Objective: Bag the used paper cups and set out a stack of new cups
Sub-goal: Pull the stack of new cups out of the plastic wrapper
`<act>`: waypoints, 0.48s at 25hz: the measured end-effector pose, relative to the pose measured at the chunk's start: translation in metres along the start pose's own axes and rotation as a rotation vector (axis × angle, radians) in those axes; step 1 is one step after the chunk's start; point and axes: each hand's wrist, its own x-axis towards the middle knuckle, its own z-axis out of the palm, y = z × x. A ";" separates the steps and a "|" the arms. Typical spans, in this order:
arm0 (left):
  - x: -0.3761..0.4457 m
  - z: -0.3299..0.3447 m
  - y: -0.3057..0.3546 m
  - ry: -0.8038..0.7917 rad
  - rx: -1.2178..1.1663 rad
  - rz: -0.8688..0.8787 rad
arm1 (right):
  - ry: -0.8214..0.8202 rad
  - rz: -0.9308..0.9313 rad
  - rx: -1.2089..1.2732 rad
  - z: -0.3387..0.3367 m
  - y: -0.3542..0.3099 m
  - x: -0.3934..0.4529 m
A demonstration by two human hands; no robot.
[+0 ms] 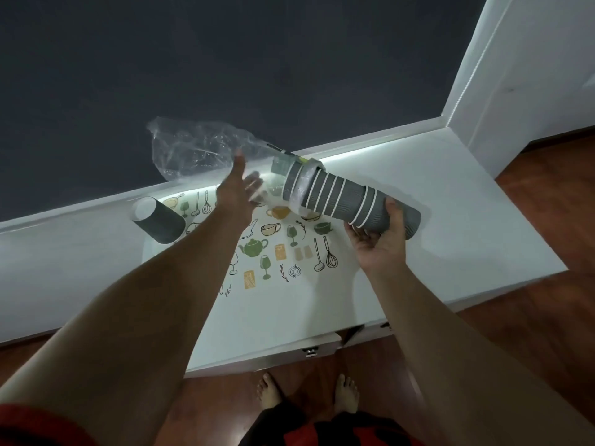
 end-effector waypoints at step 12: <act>-0.008 0.015 -0.030 -0.097 0.392 0.130 | -0.093 0.074 -0.036 0.000 0.016 -0.005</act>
